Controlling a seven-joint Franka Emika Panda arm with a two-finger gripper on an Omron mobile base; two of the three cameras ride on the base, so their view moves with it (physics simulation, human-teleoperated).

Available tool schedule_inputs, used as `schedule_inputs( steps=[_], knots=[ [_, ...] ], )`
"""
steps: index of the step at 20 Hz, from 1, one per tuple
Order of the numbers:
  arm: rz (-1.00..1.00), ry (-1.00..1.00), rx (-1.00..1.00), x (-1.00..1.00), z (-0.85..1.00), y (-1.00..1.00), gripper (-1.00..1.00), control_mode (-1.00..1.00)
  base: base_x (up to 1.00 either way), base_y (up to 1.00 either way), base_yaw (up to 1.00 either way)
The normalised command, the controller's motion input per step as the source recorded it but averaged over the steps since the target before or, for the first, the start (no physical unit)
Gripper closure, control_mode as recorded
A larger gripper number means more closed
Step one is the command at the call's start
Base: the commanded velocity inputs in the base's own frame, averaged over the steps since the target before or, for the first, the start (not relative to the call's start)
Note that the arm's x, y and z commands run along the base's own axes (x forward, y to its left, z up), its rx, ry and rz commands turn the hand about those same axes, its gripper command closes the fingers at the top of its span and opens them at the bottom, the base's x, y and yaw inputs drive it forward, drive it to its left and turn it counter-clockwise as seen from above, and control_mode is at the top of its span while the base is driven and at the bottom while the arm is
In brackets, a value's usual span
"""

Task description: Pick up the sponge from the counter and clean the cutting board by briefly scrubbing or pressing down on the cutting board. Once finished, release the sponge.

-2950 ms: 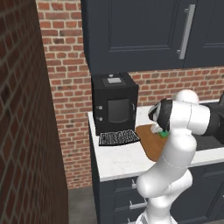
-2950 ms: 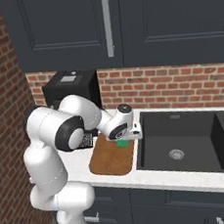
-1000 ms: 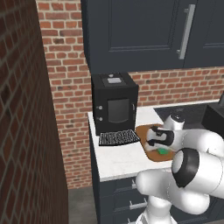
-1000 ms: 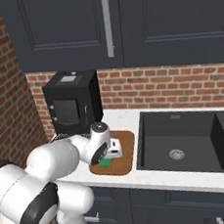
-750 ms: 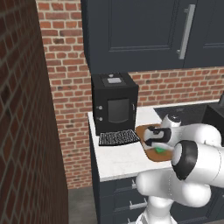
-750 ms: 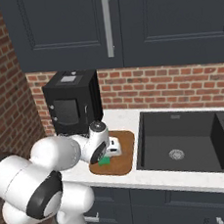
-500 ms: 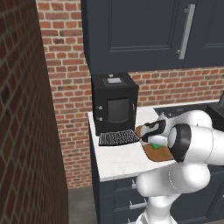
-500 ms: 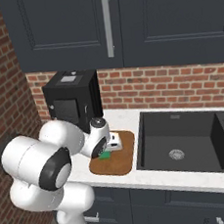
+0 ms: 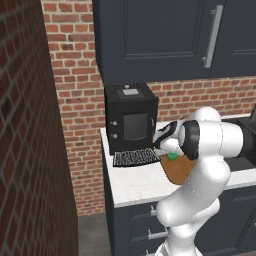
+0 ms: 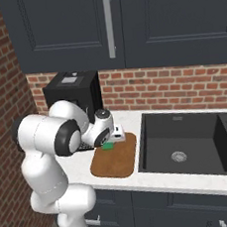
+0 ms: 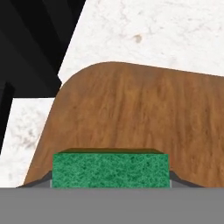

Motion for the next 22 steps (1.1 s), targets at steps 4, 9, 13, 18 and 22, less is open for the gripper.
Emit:
schedule_inputs(
  steps=[4, 9, 13, 18, 22],
  knots=[
    [0.00, 0.00, 0.00, 0.03, -0.04, -0.16, 1.00, -1.00, 0.00, 0.00, 0.00],
    [0.00, 0.00, 0.00, -0.03, -0.12, -0.25, 1.00, -1.00, 0.00, 0.00, 0.00],
    [0.00, 0.00, 0.00, -0.30, -0.17, -0.13, 1.00, -1.00, 0.00, 0.00, 0.00],
    [0.00, 0.00, 0.00, -0.70, -0.12, -0.03, 1.00, -1.00, 0.00, 0.00, 0.00],
    [0.00, 0.00, 0.00, -0.96, -0.06, -0.01, 1.00, -1.00, 0.00, 0.00, 0.00]
  ],
)
